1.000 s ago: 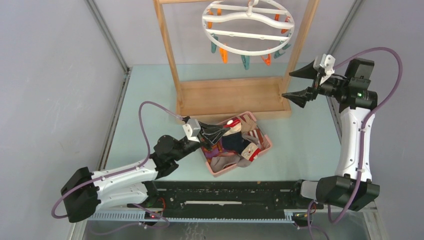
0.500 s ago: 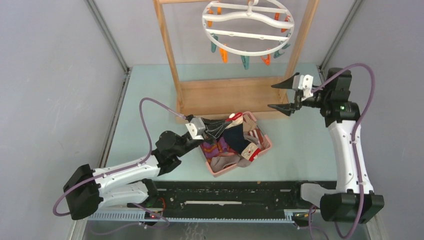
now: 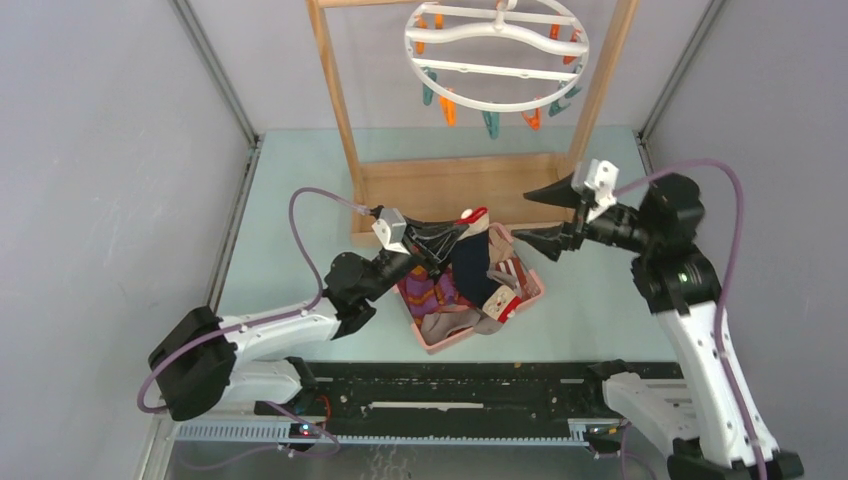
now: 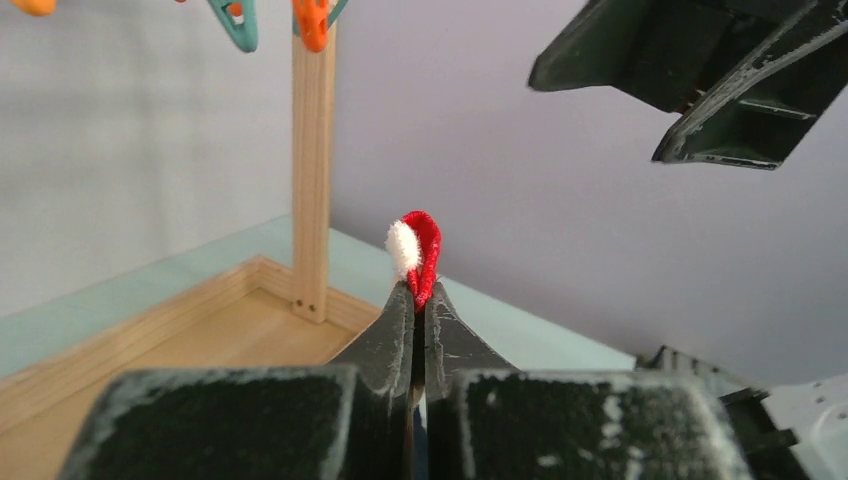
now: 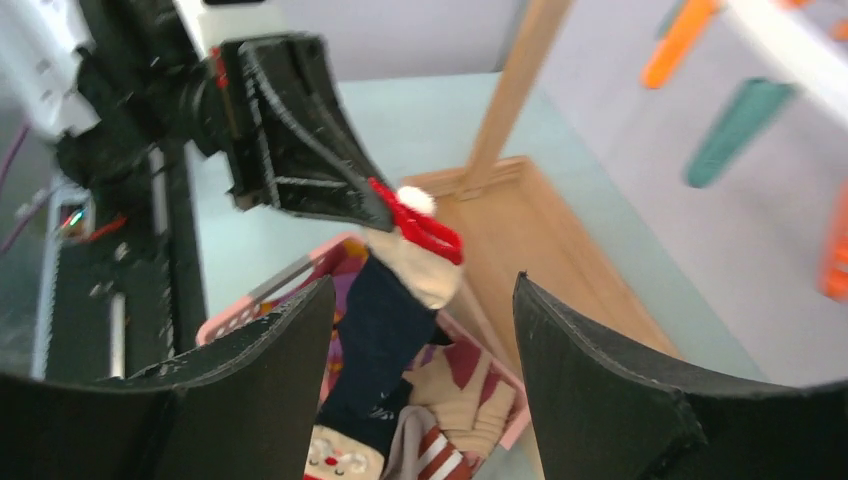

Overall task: Clip the socks to the hanger
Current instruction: Open the clamp at the hanger.

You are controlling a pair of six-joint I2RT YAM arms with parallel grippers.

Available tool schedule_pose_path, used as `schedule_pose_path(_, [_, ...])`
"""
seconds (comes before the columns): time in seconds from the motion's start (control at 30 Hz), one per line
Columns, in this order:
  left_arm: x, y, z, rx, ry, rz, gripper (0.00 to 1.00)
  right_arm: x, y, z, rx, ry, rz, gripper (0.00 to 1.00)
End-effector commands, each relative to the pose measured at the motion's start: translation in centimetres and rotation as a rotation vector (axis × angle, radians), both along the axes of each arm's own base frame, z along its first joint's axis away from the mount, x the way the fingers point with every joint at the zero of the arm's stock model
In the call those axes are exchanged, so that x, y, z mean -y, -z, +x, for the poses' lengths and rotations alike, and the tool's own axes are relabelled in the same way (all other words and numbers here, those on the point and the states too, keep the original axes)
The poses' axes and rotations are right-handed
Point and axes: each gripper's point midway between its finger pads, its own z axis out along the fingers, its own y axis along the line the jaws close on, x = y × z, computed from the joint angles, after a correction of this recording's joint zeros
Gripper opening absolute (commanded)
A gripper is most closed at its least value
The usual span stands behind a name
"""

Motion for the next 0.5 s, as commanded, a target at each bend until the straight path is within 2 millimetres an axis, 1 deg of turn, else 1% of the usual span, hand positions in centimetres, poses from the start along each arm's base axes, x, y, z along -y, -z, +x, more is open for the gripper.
schedule_pose_path(0.0, [-0.2, -3.9, -1.5, -0.023, 0.084, -0.189, 0.00, 2.5, -4.1, 1.1, 0.017, 0.306, 0.177, 0.74])
schedule_pose_path(0.1, [-0.2, -3.8, -1.7, -0.015, 0.071, -0.181, 0.00, 4.6, -4.6, 3.3, 0.022, 0.483, 0.244, 0.73])
schedule_pose_path(0.17, [-0.3, -3.5, -1.5, -0.015, 0.051, -0.166, 0.00, 5.4, -4.5, 4.4, 0.053, 0.546, 0.269, 0.72])
schedule_pose_path(0.3, [-0.7, -3.2, -1.3, 0.001, 0.015, -0.137, 0.00, 5.2, -4.8, 5.7, 0.185, 0.559, 0.289, 0.69])
schedule_pose_path(0.4, [-1.1, -2.8, -1.1, 0.015, -0.014, -0.118, 0.00, 5.1, -4.6, 7.6, 0.231, 0.610, 0.282, 0.67])
schedule_pose_path(0.47, [-1.3, -2.4, -1.1, 0.027, -0.027, -0.102, 0.00, 5.0, -4.7, 8.8, 0.249, 0.622, 0.293, 0.65])
